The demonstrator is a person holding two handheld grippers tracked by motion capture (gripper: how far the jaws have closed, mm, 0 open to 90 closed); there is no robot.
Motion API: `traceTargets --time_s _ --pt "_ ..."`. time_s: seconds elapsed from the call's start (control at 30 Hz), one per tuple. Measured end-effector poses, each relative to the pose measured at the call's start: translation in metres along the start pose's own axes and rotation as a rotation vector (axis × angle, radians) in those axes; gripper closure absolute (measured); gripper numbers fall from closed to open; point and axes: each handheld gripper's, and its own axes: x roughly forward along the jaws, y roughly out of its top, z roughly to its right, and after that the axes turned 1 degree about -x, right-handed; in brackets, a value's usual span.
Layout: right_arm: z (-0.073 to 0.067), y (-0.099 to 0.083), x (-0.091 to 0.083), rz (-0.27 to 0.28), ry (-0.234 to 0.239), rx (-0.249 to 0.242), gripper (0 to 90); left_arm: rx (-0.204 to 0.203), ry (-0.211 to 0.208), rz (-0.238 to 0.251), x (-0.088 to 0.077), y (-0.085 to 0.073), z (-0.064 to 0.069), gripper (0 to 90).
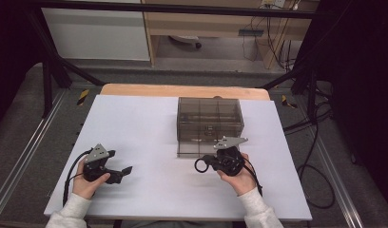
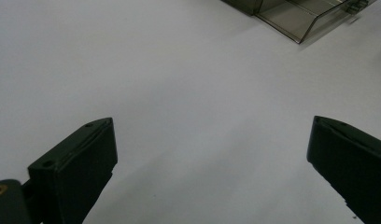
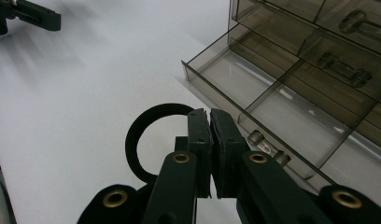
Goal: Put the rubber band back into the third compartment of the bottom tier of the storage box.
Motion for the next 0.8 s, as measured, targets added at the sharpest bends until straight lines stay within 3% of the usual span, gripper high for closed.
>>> traceTargets --time_s 0.8 --pt "0.021 -0.004 -0.015 0.019 -0.054 0.046 87.5 0.002 -0.001 -0.001 0.0 0.0 0.0 1.3"
